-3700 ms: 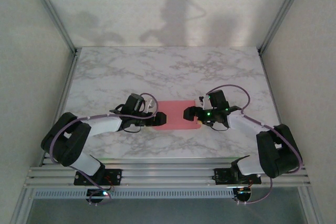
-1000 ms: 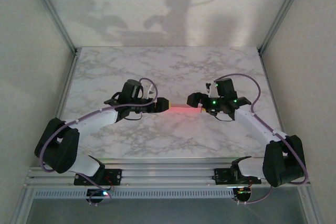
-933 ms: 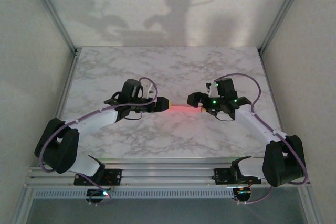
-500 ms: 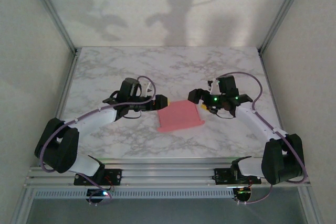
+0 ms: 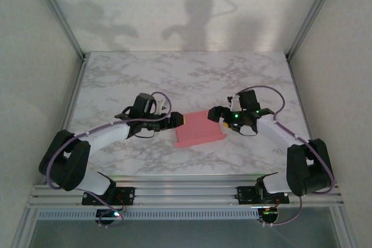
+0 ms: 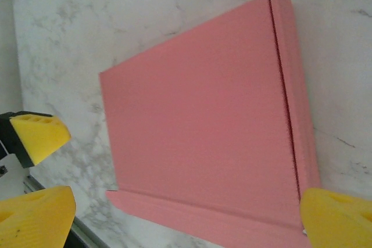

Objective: Fold the paper box

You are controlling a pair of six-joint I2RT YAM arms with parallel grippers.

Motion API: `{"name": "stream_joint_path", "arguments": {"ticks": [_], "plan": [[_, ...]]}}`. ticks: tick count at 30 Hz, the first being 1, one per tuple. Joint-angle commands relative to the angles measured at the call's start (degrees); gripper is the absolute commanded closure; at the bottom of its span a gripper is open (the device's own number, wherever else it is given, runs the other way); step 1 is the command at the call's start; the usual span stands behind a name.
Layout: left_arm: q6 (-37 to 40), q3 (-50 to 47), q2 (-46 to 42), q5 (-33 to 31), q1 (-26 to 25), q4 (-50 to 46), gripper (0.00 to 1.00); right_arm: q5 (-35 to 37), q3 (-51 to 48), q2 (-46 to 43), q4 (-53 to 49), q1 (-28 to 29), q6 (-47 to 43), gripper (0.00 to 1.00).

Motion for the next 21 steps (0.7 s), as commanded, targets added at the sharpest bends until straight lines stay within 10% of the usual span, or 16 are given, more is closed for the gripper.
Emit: {"name": "stream_joint_path", "arguments": {"ticks": [1,21], "plan": [[-4.6,-2.3,-0.5,-0.6,-1.0,4.5,0.01,-2.0,-1.0,1.6,5.4,-0.2,-6.4,0.01],[-9.3,-1.3,6.3,-1.2,-3.5,7.0,0.01,-2.7,3.8,10.9,3.2,-0.3,-13.6,0.01]]}}
